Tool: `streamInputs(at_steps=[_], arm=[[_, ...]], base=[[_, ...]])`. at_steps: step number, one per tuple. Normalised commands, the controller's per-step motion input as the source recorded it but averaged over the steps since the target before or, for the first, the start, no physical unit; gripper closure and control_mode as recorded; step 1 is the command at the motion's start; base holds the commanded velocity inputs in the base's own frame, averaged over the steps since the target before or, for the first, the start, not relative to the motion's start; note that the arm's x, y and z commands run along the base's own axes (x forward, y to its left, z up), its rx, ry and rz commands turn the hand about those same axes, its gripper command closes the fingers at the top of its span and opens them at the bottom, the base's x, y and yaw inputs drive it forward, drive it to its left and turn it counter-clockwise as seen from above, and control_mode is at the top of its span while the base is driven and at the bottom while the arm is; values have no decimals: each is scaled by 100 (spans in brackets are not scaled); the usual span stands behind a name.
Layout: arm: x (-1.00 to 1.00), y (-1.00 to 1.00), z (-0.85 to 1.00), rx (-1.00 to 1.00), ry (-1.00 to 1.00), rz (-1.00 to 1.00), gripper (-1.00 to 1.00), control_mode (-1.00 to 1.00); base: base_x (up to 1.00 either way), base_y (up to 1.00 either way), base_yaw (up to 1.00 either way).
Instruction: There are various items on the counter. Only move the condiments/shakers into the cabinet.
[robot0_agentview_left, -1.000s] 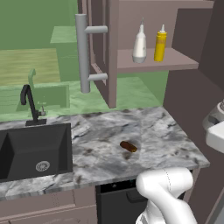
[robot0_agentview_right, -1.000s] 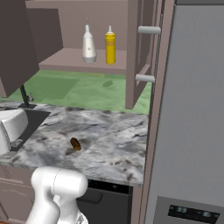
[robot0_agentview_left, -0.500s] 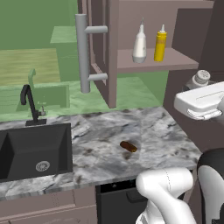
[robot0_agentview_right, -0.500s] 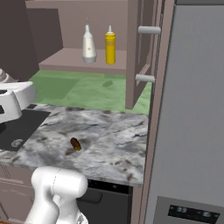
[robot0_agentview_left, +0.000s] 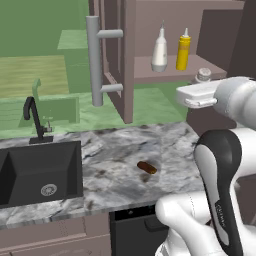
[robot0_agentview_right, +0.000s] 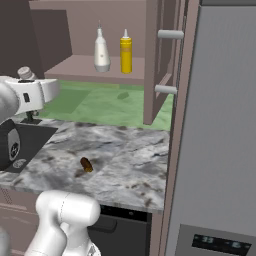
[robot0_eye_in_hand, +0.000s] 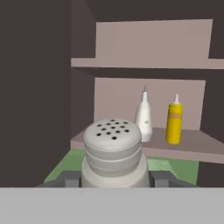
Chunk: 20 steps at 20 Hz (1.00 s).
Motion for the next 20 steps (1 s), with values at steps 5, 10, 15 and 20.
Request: streamInputs(at_steps=[5, 10, 15, 20], arm=[[24, 10, 4, 0, 12, -3, 100, -100], [14, 15, 27, 3, 0, -1, 100, -100], [35, 0, 0, 6, 7, 0, 100, -100], [25, 0, 0, 10, 0, 0, 100, -100]], base=[[0, 0, 0], [0, 0, 0], [0, 0, 0], [0, 0, 0]])
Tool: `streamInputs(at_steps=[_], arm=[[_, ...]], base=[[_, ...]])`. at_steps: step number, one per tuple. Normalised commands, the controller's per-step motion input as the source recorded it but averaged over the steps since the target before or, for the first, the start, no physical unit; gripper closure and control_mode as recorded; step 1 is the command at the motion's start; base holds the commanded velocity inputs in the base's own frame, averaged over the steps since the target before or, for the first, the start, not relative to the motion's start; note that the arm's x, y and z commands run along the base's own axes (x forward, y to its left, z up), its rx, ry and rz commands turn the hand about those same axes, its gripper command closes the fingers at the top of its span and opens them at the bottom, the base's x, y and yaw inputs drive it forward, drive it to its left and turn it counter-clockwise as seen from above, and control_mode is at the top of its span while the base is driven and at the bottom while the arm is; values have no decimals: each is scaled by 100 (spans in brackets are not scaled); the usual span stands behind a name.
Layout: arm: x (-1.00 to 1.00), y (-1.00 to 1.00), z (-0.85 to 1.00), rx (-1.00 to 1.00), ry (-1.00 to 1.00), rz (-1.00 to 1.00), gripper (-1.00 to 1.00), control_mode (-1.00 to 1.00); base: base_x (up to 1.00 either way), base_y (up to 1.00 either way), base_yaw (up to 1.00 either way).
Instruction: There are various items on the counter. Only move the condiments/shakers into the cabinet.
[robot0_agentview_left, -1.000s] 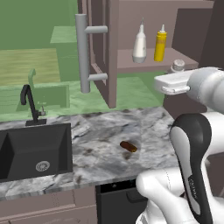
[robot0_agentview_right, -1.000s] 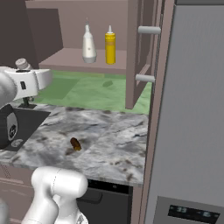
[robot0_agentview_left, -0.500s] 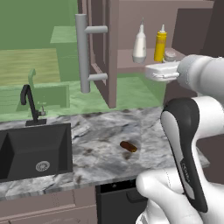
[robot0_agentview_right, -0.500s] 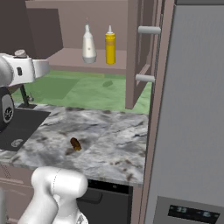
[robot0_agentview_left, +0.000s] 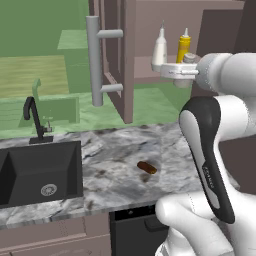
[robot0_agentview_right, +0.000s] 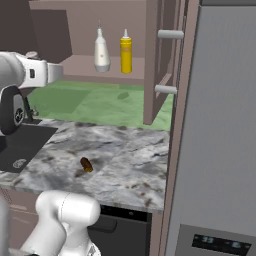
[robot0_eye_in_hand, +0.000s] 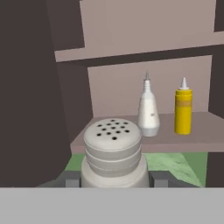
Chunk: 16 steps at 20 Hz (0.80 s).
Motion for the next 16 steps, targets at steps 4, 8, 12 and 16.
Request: streamInputs(at_steps=[4, 8, 12, 16], arm=[[14, 0, 0, 0, 0, 0, 100, -100], [20, 1, 0, -1, 0, 0, 100, -100], [34, 3, 0, -1, 0, -3, 100, -100], [33, 11, 0, 0, 0, -5, 100, -100]], base=[[0, 0, 0], [0, 0, 0], [0, 0, 0], [0, 0, 0]])
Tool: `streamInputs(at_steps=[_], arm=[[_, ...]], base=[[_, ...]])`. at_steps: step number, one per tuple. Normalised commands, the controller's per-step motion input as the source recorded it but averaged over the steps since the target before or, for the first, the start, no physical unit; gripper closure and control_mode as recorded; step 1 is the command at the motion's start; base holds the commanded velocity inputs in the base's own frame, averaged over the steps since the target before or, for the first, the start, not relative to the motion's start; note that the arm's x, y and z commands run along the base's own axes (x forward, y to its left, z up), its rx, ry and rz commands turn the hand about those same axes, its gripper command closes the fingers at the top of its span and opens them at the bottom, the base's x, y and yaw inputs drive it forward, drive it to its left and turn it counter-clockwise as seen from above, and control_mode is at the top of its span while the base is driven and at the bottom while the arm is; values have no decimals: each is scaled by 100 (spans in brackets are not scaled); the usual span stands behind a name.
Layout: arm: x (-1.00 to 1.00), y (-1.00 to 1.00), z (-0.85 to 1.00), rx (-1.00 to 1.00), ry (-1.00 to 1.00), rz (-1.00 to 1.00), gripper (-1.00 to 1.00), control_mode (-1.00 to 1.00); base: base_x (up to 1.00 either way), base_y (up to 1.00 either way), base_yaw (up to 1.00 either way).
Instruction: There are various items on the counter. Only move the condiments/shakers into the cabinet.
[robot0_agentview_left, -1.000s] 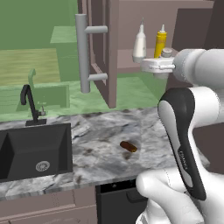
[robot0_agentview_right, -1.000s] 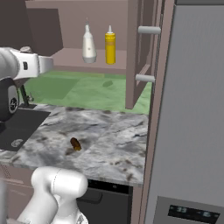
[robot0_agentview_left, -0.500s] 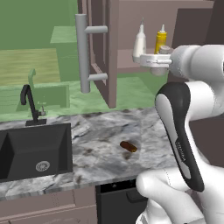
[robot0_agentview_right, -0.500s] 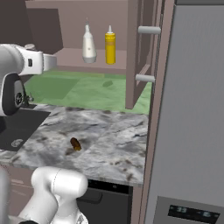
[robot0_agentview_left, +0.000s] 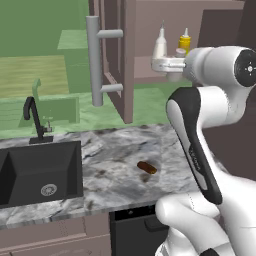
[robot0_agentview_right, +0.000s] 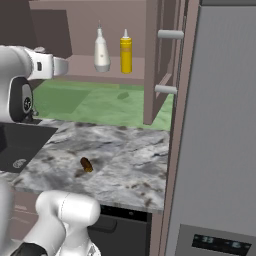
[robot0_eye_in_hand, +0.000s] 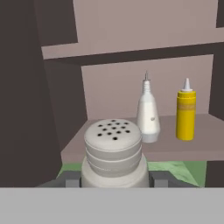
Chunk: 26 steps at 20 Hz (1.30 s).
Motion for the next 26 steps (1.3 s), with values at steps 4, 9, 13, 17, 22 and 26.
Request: streamInputs(at_steps=[4, 9, 13, 17, 22, 26], arm=[[14, 18, -1, 0, 0, -7, 100, -100], [16, 2, 0, 0, 0, -1, 100, -100], [26, 0, 0, 0, 0, 0, 100, -100], [43, 0, 0, 0, 0, 0, 100, -100], [39, 1, -6, 0, 0, 0, 100, -100], [23, 3, -20, 0, 3, 0, 100, -100]], base=[[0, 0, 0], [0, 0, 0], [0, 0, 0], [0, 0, 0], [0, 0, 0], [0, 0, 0]])
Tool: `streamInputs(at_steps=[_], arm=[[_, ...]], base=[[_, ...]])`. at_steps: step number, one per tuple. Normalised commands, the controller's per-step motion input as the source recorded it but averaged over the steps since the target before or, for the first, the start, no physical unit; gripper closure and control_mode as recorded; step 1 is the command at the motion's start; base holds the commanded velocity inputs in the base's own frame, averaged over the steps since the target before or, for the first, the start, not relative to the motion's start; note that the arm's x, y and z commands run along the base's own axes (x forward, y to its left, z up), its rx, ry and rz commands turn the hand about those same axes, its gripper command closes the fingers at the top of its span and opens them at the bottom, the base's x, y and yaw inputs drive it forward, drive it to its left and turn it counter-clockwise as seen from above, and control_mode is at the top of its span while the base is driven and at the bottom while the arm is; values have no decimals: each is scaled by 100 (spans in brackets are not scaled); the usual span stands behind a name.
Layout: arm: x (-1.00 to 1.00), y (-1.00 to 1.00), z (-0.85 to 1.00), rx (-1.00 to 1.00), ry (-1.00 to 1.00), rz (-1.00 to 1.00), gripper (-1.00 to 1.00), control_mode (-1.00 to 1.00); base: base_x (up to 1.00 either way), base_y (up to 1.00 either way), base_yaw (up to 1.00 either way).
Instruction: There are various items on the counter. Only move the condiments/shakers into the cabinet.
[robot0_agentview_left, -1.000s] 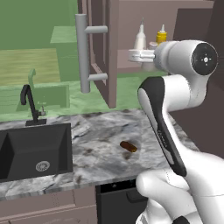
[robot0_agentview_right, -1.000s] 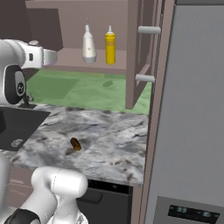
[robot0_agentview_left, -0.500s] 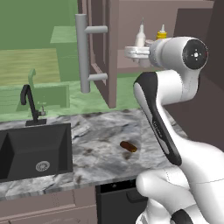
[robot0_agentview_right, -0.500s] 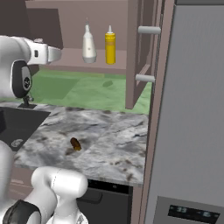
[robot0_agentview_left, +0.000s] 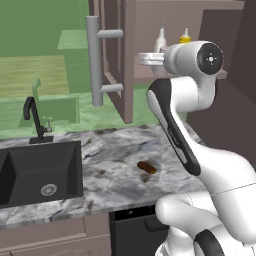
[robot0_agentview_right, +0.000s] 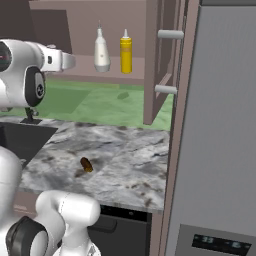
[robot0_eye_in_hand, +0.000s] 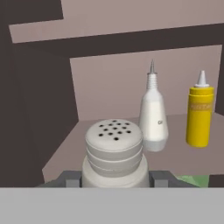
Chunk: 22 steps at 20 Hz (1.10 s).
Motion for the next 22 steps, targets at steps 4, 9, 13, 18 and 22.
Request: streamInputs(at_steps=[4, 9, 13, 18, 22], arm=[[18, 0, -18, 0, 5, 0, 100, -100], [25, 1, -3, 0, 1, 0, 100, -100], [30, 8, 0, 0, 0, 0, 100, -100], [31, 10, -8, 0, 0, 0, 100, -100], [32, 9, -12, 0, 0, 0, 100, -100]], base=[[0, 0, 0], [0, 0, 0], [0, 0, 0], [0, 0, 0], [0, 0, 0]])
